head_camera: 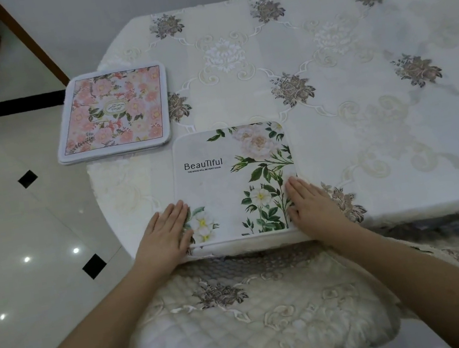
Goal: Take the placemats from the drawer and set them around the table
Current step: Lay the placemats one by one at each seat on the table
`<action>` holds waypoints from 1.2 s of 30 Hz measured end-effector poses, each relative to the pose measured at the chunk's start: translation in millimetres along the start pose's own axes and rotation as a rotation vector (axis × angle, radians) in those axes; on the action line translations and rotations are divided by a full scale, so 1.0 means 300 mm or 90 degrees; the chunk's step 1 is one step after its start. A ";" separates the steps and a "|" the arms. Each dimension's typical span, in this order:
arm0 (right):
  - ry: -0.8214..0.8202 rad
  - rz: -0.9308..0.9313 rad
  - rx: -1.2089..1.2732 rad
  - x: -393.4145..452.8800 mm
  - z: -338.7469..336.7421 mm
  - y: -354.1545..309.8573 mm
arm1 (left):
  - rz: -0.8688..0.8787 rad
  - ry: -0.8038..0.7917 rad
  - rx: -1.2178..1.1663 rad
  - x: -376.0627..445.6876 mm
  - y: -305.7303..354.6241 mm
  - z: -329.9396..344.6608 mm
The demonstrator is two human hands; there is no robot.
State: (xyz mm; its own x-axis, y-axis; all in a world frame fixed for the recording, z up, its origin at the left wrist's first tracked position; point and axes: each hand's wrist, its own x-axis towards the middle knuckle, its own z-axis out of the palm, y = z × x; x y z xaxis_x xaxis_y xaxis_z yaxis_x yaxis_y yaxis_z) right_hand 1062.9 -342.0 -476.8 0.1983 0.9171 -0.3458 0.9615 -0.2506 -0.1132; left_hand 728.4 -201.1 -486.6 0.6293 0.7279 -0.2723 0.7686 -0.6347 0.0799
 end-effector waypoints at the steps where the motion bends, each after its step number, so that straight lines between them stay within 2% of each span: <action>1: -0.011 -0.005 -0.002 0.005 -0.020 -0.004 | -0.017 -0.009 -0.011 0.001 0.008 -0.009; 4: -0.049 -0.006 -0.015 0.009 -0.067 -0.016 | -0.080 -0.044 -0.042 0.007 0.058 -0.054; 7: -0.066 0.005 -0.028 0.010 -0.111 -0.047 | -0.156 -0.025 -0.090 -0.013 0.110 -0.105; 14: -0.007 -0.024 0.001 -0.021 -0.191 -0.203 | -0.210 0.065 -0.059 -0.185 0.115 -0.159; 19: 0.039 -0.059 -0.015 -0.076 -0.273 -0.362 | -0.277 0.029 -0.073 -0.348 0.048 -0.216; 25: 0.080 -0.147 -0.053 -0.235 -0.296 -0.651 | -0.333 0.070 -0.091 -0.650 -0.012 -0.251; 29: 0.103 -0.181 -0.023 -0.330 -0.292 -0.853 | -0.364 0.116 -0.079 -0.914 -0.081 -0.238; 36: 0.136 -0.307 -0.063 -0.534 -0.258 -1.231 | -0.482 0.160 -0.098 -1.320 -0.212 -0.239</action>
State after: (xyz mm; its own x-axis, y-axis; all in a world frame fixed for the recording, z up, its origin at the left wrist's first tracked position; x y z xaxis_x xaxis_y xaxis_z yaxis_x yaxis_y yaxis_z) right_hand 690.7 -372.5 -307.6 -0.2463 0.9661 -0.0771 0.9641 0.2361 -0.1211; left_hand 438.6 -430.3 -315.1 -0.0756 0.9936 -0.0834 0.9918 0.0836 0.0969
